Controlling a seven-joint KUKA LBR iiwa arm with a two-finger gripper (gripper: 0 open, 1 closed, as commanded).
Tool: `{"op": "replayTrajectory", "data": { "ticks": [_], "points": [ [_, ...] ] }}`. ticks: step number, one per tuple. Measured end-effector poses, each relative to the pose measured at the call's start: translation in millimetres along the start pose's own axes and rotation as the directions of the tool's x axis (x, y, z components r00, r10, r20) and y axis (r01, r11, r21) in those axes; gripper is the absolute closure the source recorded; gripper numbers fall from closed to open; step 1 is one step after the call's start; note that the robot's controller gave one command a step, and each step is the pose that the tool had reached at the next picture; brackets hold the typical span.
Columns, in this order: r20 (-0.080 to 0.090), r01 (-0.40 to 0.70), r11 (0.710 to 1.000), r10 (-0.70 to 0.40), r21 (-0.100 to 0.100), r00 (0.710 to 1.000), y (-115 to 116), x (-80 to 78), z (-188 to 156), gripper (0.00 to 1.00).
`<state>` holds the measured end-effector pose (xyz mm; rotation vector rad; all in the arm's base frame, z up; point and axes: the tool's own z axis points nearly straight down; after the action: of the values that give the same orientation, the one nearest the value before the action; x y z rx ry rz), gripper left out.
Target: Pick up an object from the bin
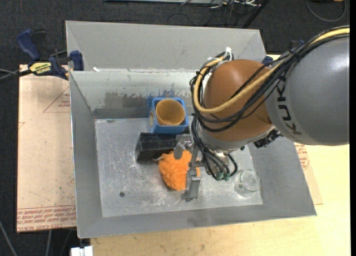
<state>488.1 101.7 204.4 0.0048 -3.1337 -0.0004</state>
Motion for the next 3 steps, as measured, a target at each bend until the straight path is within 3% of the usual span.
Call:
{"op": "replayTrajectory", "data": {
  "ticks": [1, 2, 3],
  "points": [
    [0.008, -0.003, 1.000, 0.003, -0.001, 1.000, -1, -1.7, -4, 0.00],
    [0.013, 0.065, 0.998, -0.065, -0.002, 0.998, -11, -17.5, 19, 0.00],
    [0.014, 0.101, 0.995, -0.101, -0.001, 0.995, -39, -38.1, 76, 0.00]
  ]
}}
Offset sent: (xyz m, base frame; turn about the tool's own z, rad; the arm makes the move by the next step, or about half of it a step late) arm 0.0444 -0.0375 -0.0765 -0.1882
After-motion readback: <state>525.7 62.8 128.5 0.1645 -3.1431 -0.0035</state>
